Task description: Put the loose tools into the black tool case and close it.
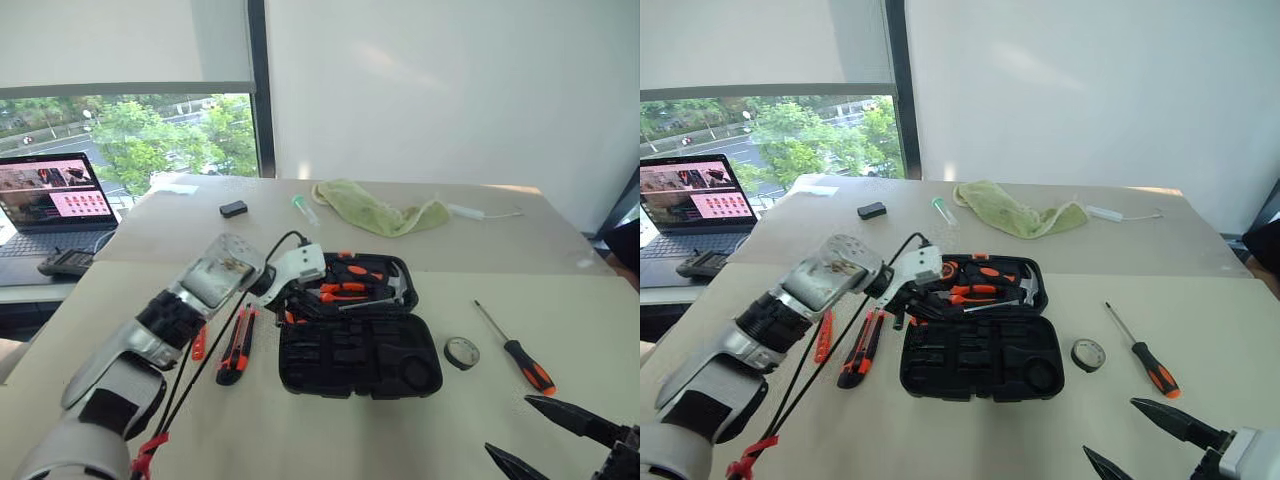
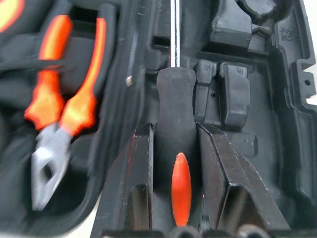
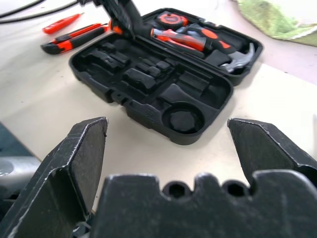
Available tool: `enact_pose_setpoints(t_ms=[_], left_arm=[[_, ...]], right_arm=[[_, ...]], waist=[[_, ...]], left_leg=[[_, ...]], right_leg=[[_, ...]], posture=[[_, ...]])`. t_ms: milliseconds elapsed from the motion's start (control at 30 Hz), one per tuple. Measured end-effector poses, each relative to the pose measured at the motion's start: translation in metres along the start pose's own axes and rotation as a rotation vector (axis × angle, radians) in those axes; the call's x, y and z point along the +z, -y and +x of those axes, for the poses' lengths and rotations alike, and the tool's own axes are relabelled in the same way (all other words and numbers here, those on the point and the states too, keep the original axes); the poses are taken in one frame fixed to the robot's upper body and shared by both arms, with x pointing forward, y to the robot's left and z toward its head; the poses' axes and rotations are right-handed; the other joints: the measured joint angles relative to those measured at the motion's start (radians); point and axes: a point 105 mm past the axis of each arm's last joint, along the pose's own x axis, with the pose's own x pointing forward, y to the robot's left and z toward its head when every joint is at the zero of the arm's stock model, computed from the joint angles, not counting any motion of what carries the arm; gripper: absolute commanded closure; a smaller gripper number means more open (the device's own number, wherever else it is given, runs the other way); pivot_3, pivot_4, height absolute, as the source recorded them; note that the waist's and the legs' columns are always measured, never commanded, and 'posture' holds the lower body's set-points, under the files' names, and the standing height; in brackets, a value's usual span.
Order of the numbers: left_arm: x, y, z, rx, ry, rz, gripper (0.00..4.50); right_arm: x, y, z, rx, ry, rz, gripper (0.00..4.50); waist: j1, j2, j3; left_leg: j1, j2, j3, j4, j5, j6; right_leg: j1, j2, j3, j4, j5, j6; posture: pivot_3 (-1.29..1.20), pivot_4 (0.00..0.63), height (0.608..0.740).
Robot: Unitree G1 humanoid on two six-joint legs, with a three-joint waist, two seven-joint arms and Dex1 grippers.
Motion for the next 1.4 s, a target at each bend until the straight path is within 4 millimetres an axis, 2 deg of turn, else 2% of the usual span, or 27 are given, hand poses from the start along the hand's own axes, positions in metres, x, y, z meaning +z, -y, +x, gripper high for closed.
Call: enact_pose_setpoints(t_ms=[167,367,433,500,533,600,633,700,800,900,967,1000,1067,1267,1400], left_arm=[[-0.018,-0.01,0.014,0.005,-0.071,0.051,3.68],[-0.011,-0.014,0.024,0.001,-0.083,0.113,3.68],[-0.01,-0.015,0.025,0.002,-0.076,0.11,2.68],[-0.007,-0.015,0.023,-0.003,-0.047,0.113,2.28],[-0.004,-0.015,0.02,-0.004,-0.024,0.113,1.79],[0.01,-0.012,0.008,-0.009,0.085,0.121,1.12],[0.014,-0.011,0.004,-0.012,0.12,0.127,1.12],[0.028,-0.006,-0.014,-0.024,0.219,0.114,1.45],[0.033,0.002,-0.029,-0.034,0.348,0.002,2.48],[0.029,0.005,-0.02,0.007,0.435,-0.088,3.5],[0.022,0.007,-0.002,0.06,0.488,-0.162,4.3],[0.017,0.01,0.01,0.079,0.505,-0.202,4.44],[0.009,0.009,0.028,0.147,0.522,-0.265,4.44],[0.002,0.008,0.056,0.302,0.491,-0.27,4.44],[0.003,0.007,0.064,0.349,0.462,-0.268,4.44]], right_arm=[[0.001,-0.002,-0.003,-0.024,-0.004,-0.008,0.0],[0.004,-0.001,-0.003,-0.035,-0.001,-0.027,0.0],[0.005,-0.002,-0.003,-0.033,0.001,-0.029,0.0],[0.006,-0.002,-0.003,-0.035,0.005,-0.031,0.0],[0.006,-0.002,-0.002,-0.031,0.005,-0.032,0.0],[0.006,-0.003,-0.002,-0.028,0.01,-0.028,0.0],[0.006,-0.003,-0.001,-0.03,0.012,-0.026,0.0],[0.007,-0.003,-0.001,-0.033,0.019,-0.026,0.0],[0.008,-0.003,0.001,-0.028,0.021,-0.033,0.0],[0.01,-0.001,0.003,-0.032,0.033,-0.048,0.0],[0.012,0.0,0.006,-0.038,0.045,-0.062,0.0],[0.013,0.0,0.006,-0.04,0.047,-0.068,0.0],[0.013,0.0,0.006,-0.046,0.046,-0.07,0.0],[0.012,0.0,0.008,-0.046,0.045,-0.059,0.0],[0.013,0.001,0.01,-0.041,0.04,-0.066,0.0]], waist=[[0.003,0.0,0.0],[0.023,0.0,0.0],[0.027,0.0,0.0],[0.027,0.0,0.0],[0.027,0.0,0.0],[0.025,0.0,0.0],[0.024,0.0,0.0],[0.023,0.001,0.0],[0.02,0.003,-0.001],[0.024,0.003,-0.002],[0.029,0.004,-0.002],[0.031,0.004,-0.002],[0.03,0.003,-0.001],[0.028,0.005,-0.003],[0.03,0.006,-0.005]], left_leg=[[-0.001,0.0,0.0,0.0,0.0,0.001],[-0.003,0.0,-0.001,0.007,-0.003,0.004],[-0.003,0.0,-0.001,0.009,-0.003,0.005],[-0.004,0.0,-0.001,0.01,-0.003,0.006],[-0.004,0.0,-0.001,0.01,-0.003,0.006],[-0.005,0.0,-0.001,0.01,-0.003,0.006],[-0.005,0.001,-0.001,0.01,-0.003,0.006],[-0.005,0.001,-0.001,0.009,-0.003,0.006],[-0.005,0.001,-0.001,0.009,-0.003,0.006],[-0.004,0.0,-0.001,0.009,-0.003,0.006],[-0.003,-0.001,-0.002,0.01,-0.004,0.007],[-0.004,-0.001,-0.002,0.01,-0.004,0.007],[-0.004,-0.001,-0.002,0.011,-0.004,0.007],[-0.002,-0.001,-0.002,0.01,-0.004,0.007],[-0.001,-0.001,-0.002,0.01,-0.004,0.007]], right_leg=[[-0.001,-0.001,0.0,-0.001,0.0,0.0],[0.001,-0.003,-0.001,0.0,0.0,0.001],[0.002,-0.003,-0.001,0.0,0.0,0.001],[0.001,-0.004,-0.001,0.0,0.0,0.001],[0.001,-0.004,-0.001,-0.001,0.0,0.001],[-0.001,-0.004,0.0,0.0,0.0,0.001],[-0.001,-0.005,0.0,0.0,0.001,0.002],[-0.001,-0.005,0.0,0.0,0.0,0.003],[-0.001,-0.004,0.0,0.001,0.0,0.004],[0.002,-0.005,-0.001,0.0,0.0,0.004],[0.003,-0.007,-0.001,0.0,0.0,0.005],[0.003,-0.007,-0.001,-0.001,0.001,0.006],[0.002,-0.007,-0.001,-0.001,0.002,0.006],[0.004,-0.007,0.0,-0.001,0.002,0.005],[0.005,-0.008,0.0,-0.001,0.001,0.003]], posture=[[0.0,0.15,0.74],[0.0,0.15,0.74],[0.0,0.15,0.74],[0.0,0.15,0.74],[0.0,0.15,0.74],[0.0,0.15,0.74],[0.0,0.15,0.74],[0.0,0.15,0.74],[0.0,0.15,0.74],[0.0,0.15,0.74],[0.0,0.15,0.74],[0.0,0.15,0.74],[0.0,0.15,0.74],[0.0,0.15,0.74],[0.0,0.15,0.74]])
